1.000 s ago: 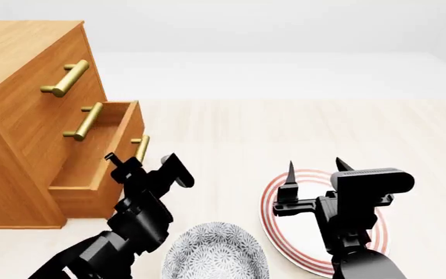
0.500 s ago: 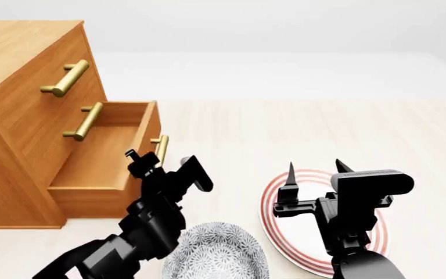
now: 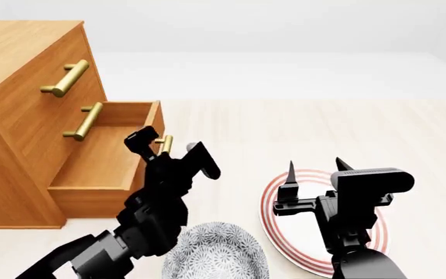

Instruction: Open the bottom drawer of the cabinet.

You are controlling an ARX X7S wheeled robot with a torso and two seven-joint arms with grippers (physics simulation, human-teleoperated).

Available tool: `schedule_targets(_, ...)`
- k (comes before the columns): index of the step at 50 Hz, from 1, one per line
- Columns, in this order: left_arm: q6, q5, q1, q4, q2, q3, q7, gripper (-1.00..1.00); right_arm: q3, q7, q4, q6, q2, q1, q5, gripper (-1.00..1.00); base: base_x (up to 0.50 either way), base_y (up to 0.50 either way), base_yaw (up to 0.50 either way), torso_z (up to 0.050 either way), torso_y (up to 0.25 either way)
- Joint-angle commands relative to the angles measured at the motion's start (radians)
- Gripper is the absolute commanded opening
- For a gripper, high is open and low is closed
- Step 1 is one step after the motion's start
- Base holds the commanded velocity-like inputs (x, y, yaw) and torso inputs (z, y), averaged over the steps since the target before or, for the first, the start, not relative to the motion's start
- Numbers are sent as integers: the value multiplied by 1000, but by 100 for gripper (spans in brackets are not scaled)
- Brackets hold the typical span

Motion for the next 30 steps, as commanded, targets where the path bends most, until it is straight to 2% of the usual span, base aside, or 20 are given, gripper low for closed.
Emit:
schedule_targets(1, 7, -36, -37, 112, -28, -132, -23, 100, -3, 4, 4, -5, 2, 0, 4, 100, 0, 0, 0, 0, 0)
schedule_targets(9, 37, -88, -89, -6, 0, -255, -47, 100, -7, 6, 9, -12, 3, 0, 5, 100, 0, 0, 0, 0, 0)
schedule_targets(16, 92, -204, -154, -254, 62, -398, 20, 100, -9, 9, 9, -11, 4, 0, 9, 100, 0, 0, 0, 0, 0)
schedule_targets(18, 100, -255, -190, -350, 80, -450, 71, 100, -10, 10, 8, -12, 5, -2, 9, 100, 0, 0, 0, 0, 0)
schedule_targets(30, 163, -348, -361, -762, 143, -542, 213, 100, -14, 14, 9, -12, 7, 1, 13, 100, 0, 0, 0, 0, 0)
